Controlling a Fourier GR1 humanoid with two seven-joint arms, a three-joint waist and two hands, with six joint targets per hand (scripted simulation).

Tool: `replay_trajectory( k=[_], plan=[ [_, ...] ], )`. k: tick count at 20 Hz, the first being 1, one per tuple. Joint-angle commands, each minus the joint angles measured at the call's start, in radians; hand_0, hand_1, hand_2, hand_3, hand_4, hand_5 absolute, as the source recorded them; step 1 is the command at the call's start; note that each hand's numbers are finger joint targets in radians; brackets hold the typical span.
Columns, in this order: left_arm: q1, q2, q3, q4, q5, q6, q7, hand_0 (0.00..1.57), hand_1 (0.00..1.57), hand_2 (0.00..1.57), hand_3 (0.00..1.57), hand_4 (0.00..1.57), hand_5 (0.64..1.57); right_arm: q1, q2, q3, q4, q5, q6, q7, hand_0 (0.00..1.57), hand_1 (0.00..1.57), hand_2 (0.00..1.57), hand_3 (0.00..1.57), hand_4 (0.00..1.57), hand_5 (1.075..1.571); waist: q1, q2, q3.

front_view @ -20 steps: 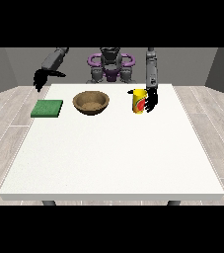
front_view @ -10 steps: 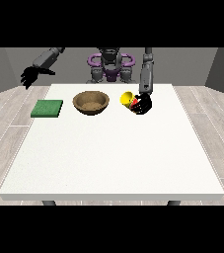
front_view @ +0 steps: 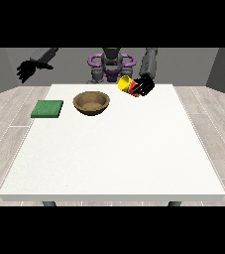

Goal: Pick the cup and pour the ball into the bowl, then pick the bowl and place it on the pad

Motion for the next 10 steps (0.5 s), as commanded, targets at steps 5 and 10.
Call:
replay_trajectory(
  k=[5,10],
  plan=[
    [-0.065,-0.035,-0.191,-0.025,-0.292,0.038,0.317,1.37,1.37,1.57,1.57,1.11,1.566,0.064,-0.039,-0.031,0.155,0.024,0.013,-0.065,0.0,0.0,0.0,0.0,0.0,1.557,0.096,-0.111,-0.0008],
    [-0.031,-0.081,-0.241,-0.087,-0.397,0.017,0.413,1.37,1.37,1.57,1.57,1.11,1.566,0.05,-0.033,-0.032,0.194,0.029,-0.01,-0.087,0.0,0.0,0.08,0.0,0.0,1.554,0.114,-0.113,-0.0019]
  ],
)
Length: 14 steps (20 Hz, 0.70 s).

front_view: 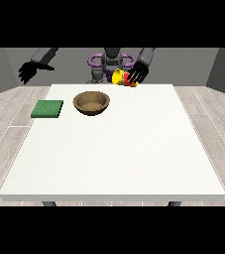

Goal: Pick the cup and pour the ball into the bowl, then pick the bowl and place it on the pad

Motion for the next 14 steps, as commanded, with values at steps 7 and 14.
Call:
replay_trajectory(
  k=[7,14],
  plan=[
    [-0.062,-0.056,-0.191,-0.06,-0.273,-0.039,0.293,1.02,1.02,1.57,1.57,0.95,1.57,-0.029,-0.047,-0.012,0.11,-0.001,0.053,-0.038,0.0,0.0,0.05,0.0,0.0,1.55,-0.005,0.0,-0.0006],
    [-0.148,-0.057,-0.329,-0.096,-0.406,-0.124,0.496,0.55,0.55,1.57,1.57,0.93,1.565,-0.151,-0.028,0.025,0.114,0.037,-0.025,-0.004,0.0,0.0,0.0,0.18,0.0,1.534,-0.025,0.04,-0.0007]
  ],
)
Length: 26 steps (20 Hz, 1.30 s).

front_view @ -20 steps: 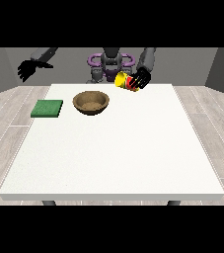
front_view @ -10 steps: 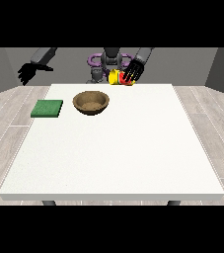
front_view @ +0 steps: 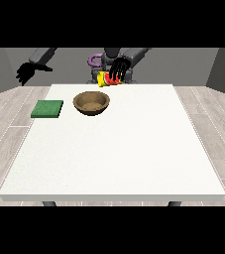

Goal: Pick the cup and pour the ball into the bowl, then pick the bowl and place it on the pad

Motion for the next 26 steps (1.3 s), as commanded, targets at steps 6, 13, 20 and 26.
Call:
replay_trajectory(
  k=[6,13,20,26],
  plan=[
    [-0.057,-0.004,-0.104,0.012,-0.186,-0.082,0.123,0.37,0.37,1.57,1.57,0.9,1.57,-0.124,0.019,0.037,-0.016,0.011,-0.047,0.1,0.0,0.0,0.0,0.27,0.0,1.527,-0.046,0.022,-0.0009],
    [-0.029,-0.004,-0.289,0.0,-0.303,-0.161,0.209,0.32,0.32,1.57,1.57,0.96,1.534,-0.18,0.063,0.056,-0.01,0.012,-0.046,0.075,0.0,0.0,0.0,0.26,0.0,1.526,-0.087,0.065,-0.0006],
    [-0.142,0.003,-0.29,0.038,-0.379,-0.345,0.112,0.61,0.61,1.57,1.57,1.23,1.387,-0.149,0.084,0.066,-0.005,0.015,-0.045,0.064,0.0,0.0,0.0,0.07,0.0,1.519,-0.089,0.034,-0.0004],
    [-0.3,-0.003,-0.311,-0.04,-0.455,-0.523,0.065,1.55,1.55,1.57,1.57,1.2,1.457,-0.152,0.032,0.022,0.062,0.001,-0.044,0.016,0.0,0.0,0.0,0.19,0.0,1.515,-0.017,0.057,0.0007]
  ],
)
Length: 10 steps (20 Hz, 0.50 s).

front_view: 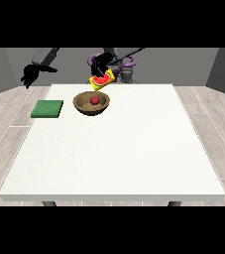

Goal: Pick the cup and pour the ball into the bowl, then pick the bowl and place it on the pad

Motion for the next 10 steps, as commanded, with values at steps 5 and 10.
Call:
replay_trajectory(
  k=[5,10],
  plan=[
    [-0.073,-0.01,0.039,-0.11,-0.07,-0.149,-0.086,1.5,1.5,1.57,1.57,1.21,1.455,0.015,-0.101,-0.053,0.071,-0.032,0.061,-0.028,0.0,0.0,0.0,0.28,0.0,1.517,0.063,0.015,-0.0002],
    [0.056,0.028,0.146,-0.134,0.023,0.025,-0.094,1.35,1.35,1.57,1.57,1.19,1.456,0.026,0.003,-0.01,0.048,-0.031,0.044,0.036,0.0,0.0,0.0,0.0,0.46,1.557,0.081,0.012,-0.0022]
  ],
)
